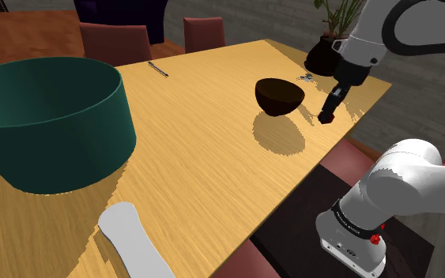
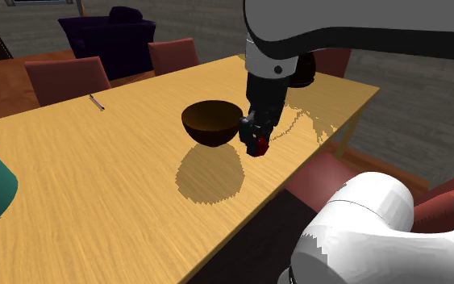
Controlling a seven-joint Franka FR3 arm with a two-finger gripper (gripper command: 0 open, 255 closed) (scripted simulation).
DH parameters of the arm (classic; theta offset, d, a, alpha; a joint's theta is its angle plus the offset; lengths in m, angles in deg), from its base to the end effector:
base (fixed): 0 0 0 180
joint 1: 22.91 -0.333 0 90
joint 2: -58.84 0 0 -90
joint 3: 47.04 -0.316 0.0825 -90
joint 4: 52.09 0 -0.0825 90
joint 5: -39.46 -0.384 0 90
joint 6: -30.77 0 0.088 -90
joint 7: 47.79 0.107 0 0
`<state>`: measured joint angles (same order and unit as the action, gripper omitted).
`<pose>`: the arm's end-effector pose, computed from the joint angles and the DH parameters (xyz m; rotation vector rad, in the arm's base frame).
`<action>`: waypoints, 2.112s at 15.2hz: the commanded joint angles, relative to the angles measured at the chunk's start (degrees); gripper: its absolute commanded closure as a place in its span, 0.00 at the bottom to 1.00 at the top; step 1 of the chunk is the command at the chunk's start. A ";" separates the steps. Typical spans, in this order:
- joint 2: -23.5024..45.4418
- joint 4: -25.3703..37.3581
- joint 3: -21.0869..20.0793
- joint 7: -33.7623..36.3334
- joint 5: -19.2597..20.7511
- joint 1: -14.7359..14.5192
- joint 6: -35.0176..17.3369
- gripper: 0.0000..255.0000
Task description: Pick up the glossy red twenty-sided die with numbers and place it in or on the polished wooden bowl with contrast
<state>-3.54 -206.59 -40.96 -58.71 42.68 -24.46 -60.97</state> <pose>0.2322 -0.0279 0.5115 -3.0917 -0.2645 0.0074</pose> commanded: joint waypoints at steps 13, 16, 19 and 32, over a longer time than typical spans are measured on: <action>3.76 12.70 -0.84 0.29 -0.90 -0.60 8.95 1.00; 4.79 15.56 -0.95 0.32 -1.04 -0.70 10.78 1.00; 9.60 17.99 -0.64 0.21 -1.05 -1.04 8.38 1.00; 37.89 36.73 1.55 -1.32 -2.22 -2.86 -1.16 1.00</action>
<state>33.11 -170.50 -39.50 -59.97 40.54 -27.26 -61.49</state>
